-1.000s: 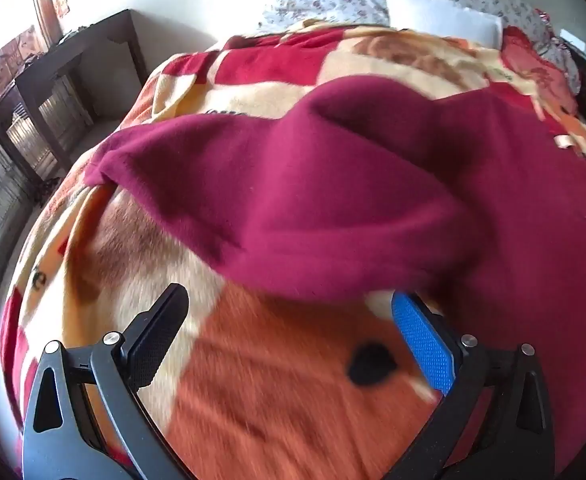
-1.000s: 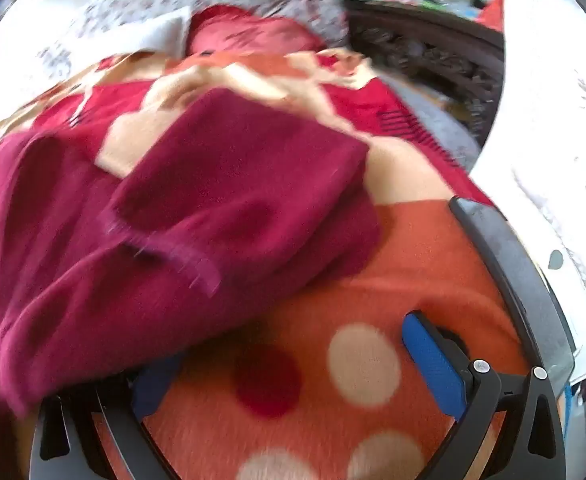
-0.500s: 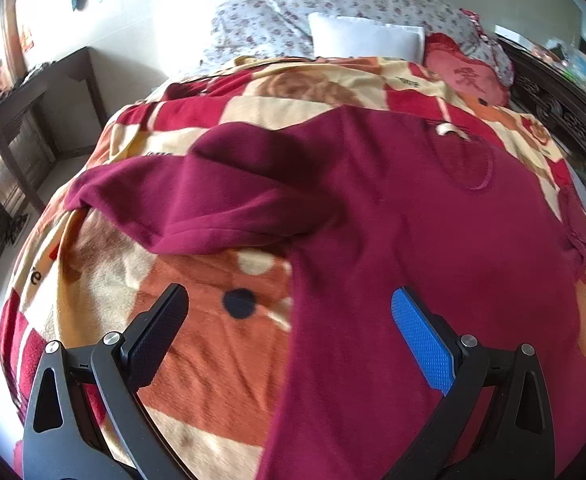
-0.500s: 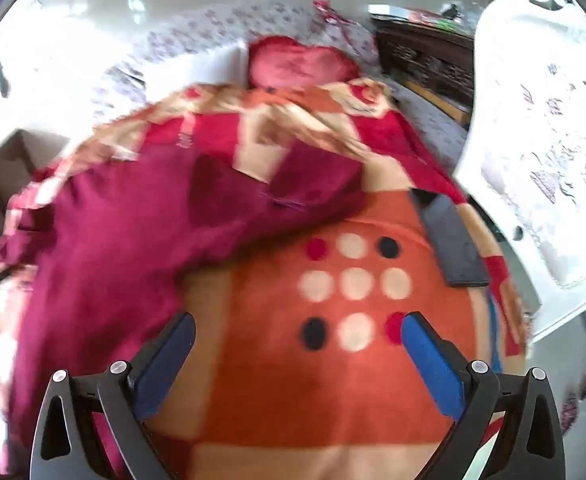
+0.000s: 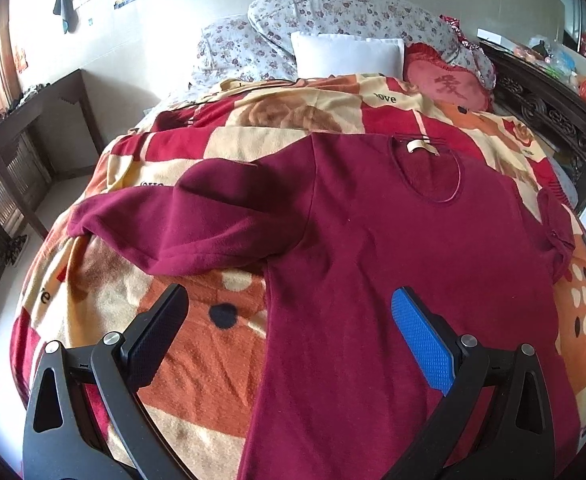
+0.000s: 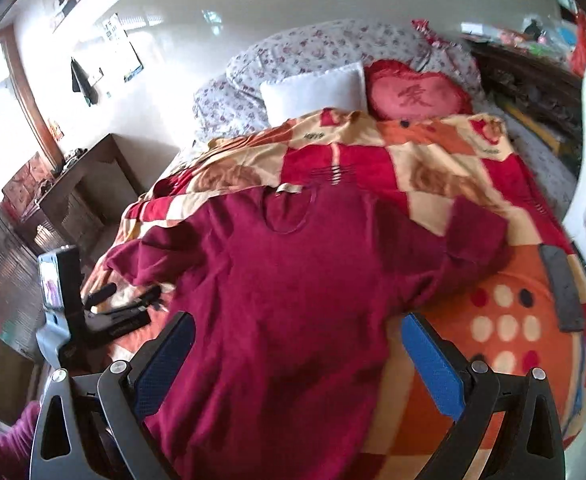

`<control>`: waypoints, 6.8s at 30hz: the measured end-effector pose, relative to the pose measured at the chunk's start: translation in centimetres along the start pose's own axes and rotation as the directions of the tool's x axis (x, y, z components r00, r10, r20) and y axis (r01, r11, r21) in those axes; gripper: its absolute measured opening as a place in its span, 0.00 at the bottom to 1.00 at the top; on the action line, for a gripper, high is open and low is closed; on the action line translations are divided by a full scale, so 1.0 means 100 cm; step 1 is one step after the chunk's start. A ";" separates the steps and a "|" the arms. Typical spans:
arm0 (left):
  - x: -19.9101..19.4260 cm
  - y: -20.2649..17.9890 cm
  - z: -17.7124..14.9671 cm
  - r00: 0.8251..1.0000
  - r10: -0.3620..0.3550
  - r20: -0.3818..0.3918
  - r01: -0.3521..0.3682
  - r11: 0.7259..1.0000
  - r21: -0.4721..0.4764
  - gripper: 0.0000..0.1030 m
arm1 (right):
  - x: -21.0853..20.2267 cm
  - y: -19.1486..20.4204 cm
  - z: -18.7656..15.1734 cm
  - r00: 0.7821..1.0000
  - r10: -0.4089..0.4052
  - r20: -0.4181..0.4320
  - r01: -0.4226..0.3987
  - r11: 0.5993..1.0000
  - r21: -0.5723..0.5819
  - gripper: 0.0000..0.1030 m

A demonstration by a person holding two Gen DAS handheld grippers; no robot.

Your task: Fold small clothes

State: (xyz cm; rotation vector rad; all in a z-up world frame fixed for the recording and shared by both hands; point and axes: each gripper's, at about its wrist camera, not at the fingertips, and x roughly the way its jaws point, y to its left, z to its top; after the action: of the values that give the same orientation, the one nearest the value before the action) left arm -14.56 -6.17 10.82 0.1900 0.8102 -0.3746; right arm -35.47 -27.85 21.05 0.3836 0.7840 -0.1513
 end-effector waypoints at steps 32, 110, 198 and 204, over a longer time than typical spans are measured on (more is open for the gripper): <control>0.021 0.002 0.019 0.999 -0.039 -0.018 0.038 0.998 -0.049 0.99 | 0.116 0.050 0.027 0.996 -0.088 0.019 0.090 0.990 -0.108 0.99; 0.099 0.256 0.030 0.998 -0.014 -0.062 -0.029 0.765 -0.643 0.86 | 0.230 0.078 0.023 0.982 -0.079 -0.173 0.059 0.991 -0.118 0.99; 0.086 0.059 -0.001 0.991 -0.102 -0.081 0.093 0.990 -0.106 0.57 | 0.264 0.087 0.105 0.940 0.311 -0.139 -0.339 0.894 -0.295 0.60; 0.094 0.064 -0.004 0.986 -0.133 -0.097 0.118 0.983 -0.139 0.57 | 0.341 0.153 0.106 0.923 0.267 -0.276 -0.366 0.830 -0.422 0.49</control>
State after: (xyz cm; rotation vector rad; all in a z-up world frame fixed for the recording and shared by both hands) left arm -6.39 -2.56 3.72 0.0347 0.9517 -0.4307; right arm -0.40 -17.64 7.83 0.0638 0.9194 0.3985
